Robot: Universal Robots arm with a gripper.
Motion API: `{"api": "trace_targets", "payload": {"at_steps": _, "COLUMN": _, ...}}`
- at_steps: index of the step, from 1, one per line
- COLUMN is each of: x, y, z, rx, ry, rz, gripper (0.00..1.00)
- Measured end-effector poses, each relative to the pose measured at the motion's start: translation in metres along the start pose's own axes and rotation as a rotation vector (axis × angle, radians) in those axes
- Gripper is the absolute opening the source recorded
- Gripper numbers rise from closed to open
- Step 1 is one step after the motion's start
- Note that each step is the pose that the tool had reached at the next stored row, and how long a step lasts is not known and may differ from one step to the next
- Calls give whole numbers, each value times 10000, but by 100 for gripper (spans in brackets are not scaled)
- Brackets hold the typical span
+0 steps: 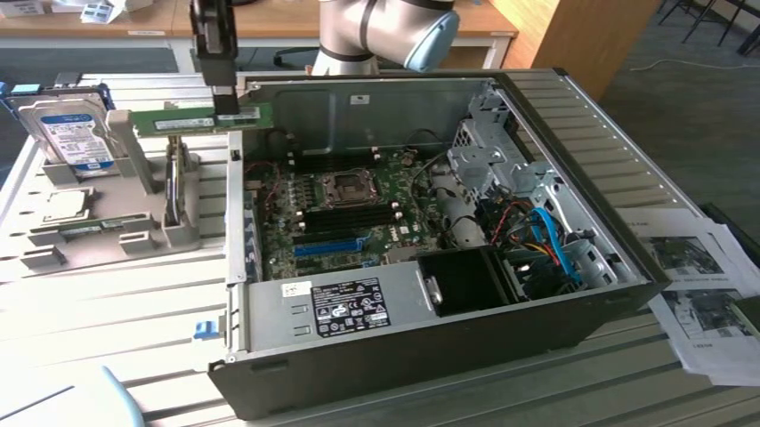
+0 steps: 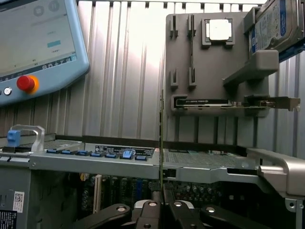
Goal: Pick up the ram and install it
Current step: 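Pick up the ram and move it above insertion slot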
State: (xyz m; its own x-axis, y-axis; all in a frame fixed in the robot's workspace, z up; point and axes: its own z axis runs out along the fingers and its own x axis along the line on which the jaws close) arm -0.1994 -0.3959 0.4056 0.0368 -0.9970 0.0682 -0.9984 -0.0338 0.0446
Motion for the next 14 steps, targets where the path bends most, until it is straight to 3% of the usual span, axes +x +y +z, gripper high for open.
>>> {"api": "trace_targets", "payload": {"at_steps": 14, "x": 15, "y": -399, "z": -17, "rx": -1, "ry": 0, "rz": -1, "gripper": 11}}
